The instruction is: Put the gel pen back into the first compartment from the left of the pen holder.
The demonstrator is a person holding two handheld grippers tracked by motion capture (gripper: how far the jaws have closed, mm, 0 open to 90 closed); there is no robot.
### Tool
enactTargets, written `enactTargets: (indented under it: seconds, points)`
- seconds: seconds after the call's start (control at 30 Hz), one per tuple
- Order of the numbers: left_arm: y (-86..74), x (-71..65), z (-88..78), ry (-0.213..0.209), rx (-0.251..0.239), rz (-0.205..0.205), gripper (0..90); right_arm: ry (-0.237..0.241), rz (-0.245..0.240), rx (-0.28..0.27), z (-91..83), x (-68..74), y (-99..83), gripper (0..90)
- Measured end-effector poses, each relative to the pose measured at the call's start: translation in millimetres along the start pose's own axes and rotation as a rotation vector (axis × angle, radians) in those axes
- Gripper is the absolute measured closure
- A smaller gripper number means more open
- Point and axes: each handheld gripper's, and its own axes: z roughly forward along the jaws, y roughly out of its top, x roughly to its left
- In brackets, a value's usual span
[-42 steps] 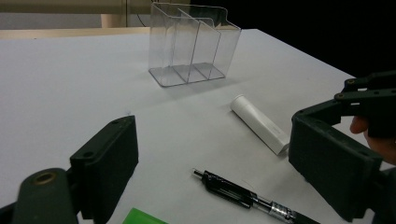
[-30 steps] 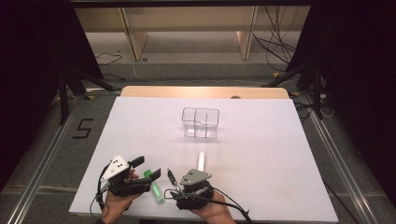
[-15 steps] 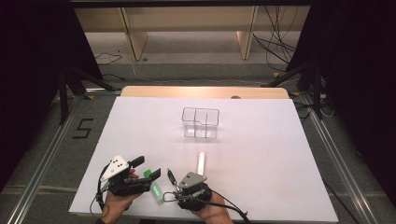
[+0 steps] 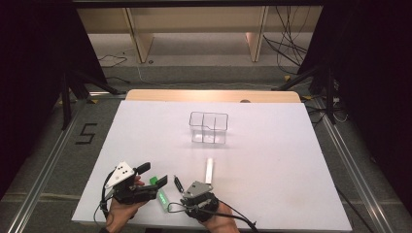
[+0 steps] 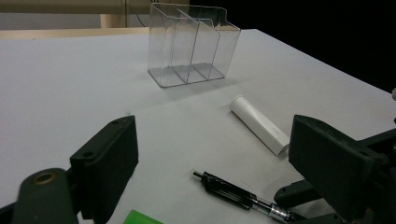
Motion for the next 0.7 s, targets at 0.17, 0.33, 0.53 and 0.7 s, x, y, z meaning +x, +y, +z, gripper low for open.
enactTargets:
  seconds: [0.17, 0.33, 0.53, 0.7]
  points:
    - [0.1, 0.1, -0.2, 0.001, -0.003, -0.002, 15.8, -0.007, 0.01, -0.004, -0.1, 0.5, -0.5, 75.9]
    - [0.1, 0.2, -0.3, 0.0, -0.005, -0.004, 15.8, 0.001, 0.045, -0.009, 0.2, -2.9, -0.9, 79.1]
    - [0.1, 0.1, -0.5, 0.0, -0.006, -0.004, 15.7, 0.007, 0.074, -0.01, -0.2, -4.6, -0.5, 79.8]
    - [0.2, 0.6, -0.6, 0.0, -0.006, -0.003, 15.7, 0.007, 0.093, -0.023, -3.3, -13.8, -0.1, 80.0]
